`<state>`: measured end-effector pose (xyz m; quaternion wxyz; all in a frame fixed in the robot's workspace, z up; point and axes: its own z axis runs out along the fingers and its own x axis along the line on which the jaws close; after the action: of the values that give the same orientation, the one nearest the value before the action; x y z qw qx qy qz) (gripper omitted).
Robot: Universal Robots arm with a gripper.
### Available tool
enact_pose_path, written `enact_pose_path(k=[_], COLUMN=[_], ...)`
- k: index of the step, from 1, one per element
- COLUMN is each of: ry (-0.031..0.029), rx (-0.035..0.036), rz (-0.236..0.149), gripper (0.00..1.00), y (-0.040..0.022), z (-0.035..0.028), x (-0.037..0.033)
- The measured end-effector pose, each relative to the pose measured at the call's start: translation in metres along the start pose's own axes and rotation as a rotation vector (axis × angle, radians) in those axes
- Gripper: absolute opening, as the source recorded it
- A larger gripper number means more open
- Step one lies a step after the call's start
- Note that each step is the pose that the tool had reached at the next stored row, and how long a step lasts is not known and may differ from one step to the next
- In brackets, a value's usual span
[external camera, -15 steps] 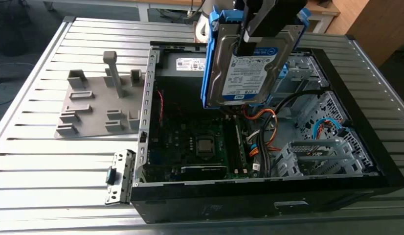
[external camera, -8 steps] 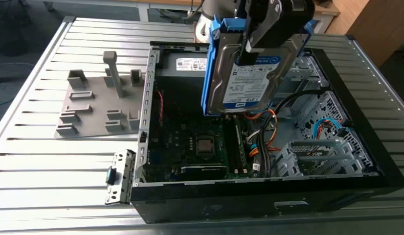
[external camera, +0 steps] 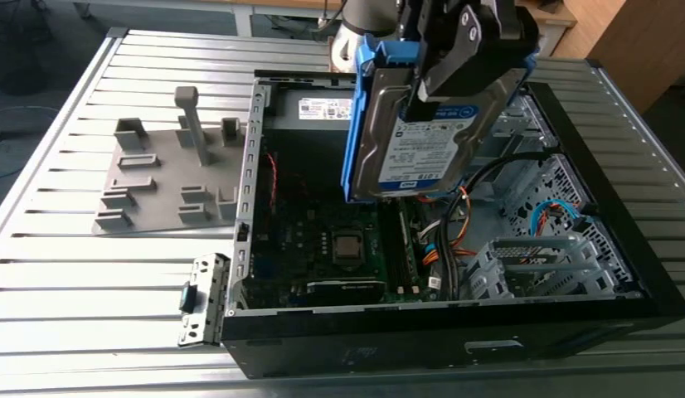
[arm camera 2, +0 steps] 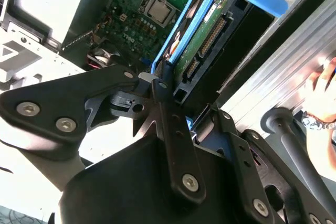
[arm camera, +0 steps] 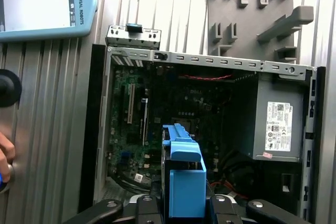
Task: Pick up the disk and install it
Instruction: 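Pick up the disk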
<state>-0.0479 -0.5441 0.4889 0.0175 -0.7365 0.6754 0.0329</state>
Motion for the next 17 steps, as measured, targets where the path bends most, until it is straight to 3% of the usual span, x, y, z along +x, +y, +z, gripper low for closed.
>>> enact_pose_path(k=[4, 6, 10, 12, 17], ry=[-0.0067, -0.0071, -0.0079, -0.0064, 0.0045], rx=[0.0006, 0.0007, 0.0036, 0.0052, 0.0058], rz=[0.0, 0.002, 0.036, 0.056, 0.074], gripper=[0.36, 0.36, 0.36, 0.36, 0.36], y=[0.0009, 0.0013, 0.0015, 0.0014, 0.0016], z=[0.0004, 0.0006, 0.0021, 0.0025, 0.0026], x=[0.0103, 0.0151, 0.0175, 0.0176, 0.0193])
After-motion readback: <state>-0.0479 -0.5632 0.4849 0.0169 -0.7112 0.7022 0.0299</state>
